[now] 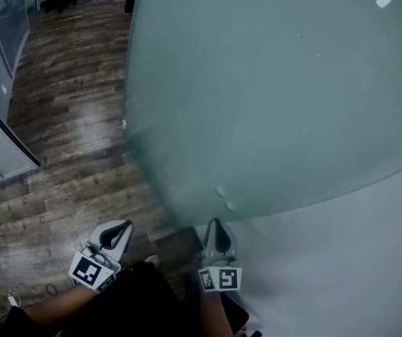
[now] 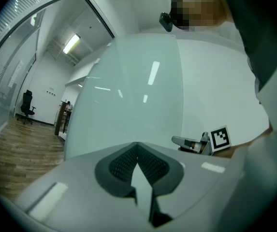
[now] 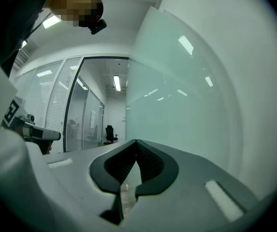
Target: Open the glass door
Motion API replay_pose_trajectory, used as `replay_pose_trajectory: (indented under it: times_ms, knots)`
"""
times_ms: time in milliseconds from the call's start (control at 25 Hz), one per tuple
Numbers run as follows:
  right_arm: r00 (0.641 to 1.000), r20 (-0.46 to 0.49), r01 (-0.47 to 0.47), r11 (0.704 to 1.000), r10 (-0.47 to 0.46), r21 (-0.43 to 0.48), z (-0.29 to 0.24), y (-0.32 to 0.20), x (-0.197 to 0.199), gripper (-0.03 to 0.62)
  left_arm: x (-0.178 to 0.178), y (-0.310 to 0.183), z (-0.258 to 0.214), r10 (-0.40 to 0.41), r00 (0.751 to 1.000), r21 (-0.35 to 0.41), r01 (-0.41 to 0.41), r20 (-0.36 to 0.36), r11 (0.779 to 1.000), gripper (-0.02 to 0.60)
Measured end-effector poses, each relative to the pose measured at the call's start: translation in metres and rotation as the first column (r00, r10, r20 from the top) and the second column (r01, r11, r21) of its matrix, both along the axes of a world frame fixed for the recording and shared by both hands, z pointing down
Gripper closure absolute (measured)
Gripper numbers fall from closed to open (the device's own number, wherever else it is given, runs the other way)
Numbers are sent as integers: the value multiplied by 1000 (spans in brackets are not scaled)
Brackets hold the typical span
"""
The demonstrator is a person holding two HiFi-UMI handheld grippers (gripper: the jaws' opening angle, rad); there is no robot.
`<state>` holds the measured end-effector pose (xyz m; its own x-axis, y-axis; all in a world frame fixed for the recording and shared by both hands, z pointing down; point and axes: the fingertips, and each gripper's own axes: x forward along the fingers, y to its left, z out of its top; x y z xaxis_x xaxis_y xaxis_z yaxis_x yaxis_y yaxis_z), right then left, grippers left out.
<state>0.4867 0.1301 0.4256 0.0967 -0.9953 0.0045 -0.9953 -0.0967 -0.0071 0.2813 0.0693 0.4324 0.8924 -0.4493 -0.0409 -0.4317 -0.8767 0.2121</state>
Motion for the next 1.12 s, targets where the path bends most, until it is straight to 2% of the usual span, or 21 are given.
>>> replay_pose_trajectory:
  times_ms: [240, 440, 520, 600, 760, 1120]
  knots:
    - [989, -14, 147, 989, -146, 14, -2, -46, -75, 592, -64, -20, 2, -119, 993, 7, 119, -12, 993, 581]
    - [959, 14, 282, 959, -283, 29, 2, -70, -128, 592, -93, -35, -3, -206, 977, 33, 208, -58, 977, 581]
    - [945, -6, 327, 945, -327, 11, 0, -77, -154, 592, -108, -36, -4, -257, 966, 42, 258, -32, 965, 581]
    - [929, -22, 371, 929, -370, 7, -2, -85, -180, 592, -120, -37, -4, -289, 957, 44, 289, -7, 956, 581]
    - [892, -17, 453, 891, -453, 20, -5, -101, -226, 592, -143, -39, -7, -325, 945, 60, 326, -31, 943, 581]
    - [806, -70, 592, 803, -588, 72, -14, -112, -314, 594, -208, -36, 0, -415, 910, 65, 413, 4, 908, 581]
